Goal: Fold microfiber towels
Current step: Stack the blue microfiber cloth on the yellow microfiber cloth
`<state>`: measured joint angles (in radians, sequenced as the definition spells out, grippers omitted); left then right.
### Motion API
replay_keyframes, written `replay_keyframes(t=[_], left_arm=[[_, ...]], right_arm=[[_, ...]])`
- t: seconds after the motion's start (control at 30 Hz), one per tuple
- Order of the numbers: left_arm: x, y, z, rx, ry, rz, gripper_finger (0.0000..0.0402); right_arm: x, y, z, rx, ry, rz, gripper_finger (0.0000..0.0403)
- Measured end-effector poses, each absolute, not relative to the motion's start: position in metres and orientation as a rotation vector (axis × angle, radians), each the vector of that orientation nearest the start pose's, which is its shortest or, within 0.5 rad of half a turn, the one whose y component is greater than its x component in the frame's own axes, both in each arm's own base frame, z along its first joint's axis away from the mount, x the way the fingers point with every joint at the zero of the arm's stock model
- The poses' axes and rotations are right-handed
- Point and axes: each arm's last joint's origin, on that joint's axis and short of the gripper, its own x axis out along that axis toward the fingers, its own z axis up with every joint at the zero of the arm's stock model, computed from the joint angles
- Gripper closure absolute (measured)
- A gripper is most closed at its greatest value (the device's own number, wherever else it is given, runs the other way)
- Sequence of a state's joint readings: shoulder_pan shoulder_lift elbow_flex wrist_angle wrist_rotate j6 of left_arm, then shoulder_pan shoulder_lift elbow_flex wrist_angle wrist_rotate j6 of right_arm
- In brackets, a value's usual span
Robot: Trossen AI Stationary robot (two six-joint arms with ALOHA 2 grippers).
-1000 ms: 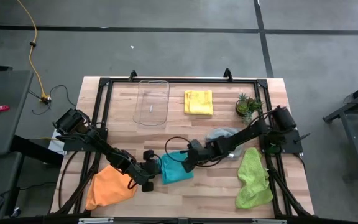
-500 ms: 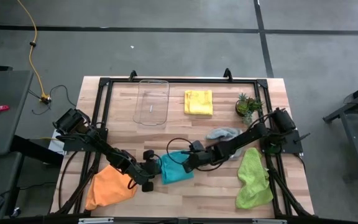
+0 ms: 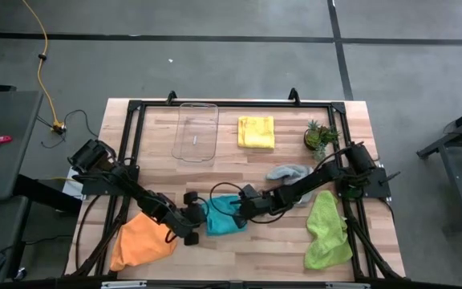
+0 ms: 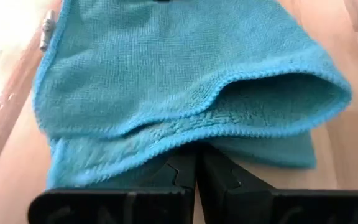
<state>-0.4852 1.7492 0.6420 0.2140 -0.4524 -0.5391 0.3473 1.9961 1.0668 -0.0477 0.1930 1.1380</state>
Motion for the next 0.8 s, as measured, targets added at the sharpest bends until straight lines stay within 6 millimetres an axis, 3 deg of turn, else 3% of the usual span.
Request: replay_keyframes(t=[0.23,0.47,0.6,0.8], left_arm=[[0.239,-0.124,0.138,-0.086,0.735,0.248,0.0401],[0.215,-0.142,0.171,-0.03,0.542,0.301,0.0401],[0.209,-0.147,0.174,0.013,0.486,0.345,0.0401],[0.21,-0.144,0.173,0.015,0.489,0.36,0.0401]], right_arm=[[0.337,0.115,0.134,0.638,0.955,-0.435,0.0402],[0.32,0.094,0.191,0.568,0.841,-0.491,0.0402],[0.317,0.066,0.214,0.533,0.801,-0.5,0.0403],[0.319,0.006,0.216,0.517,0.881,-0.499,0.0403]])
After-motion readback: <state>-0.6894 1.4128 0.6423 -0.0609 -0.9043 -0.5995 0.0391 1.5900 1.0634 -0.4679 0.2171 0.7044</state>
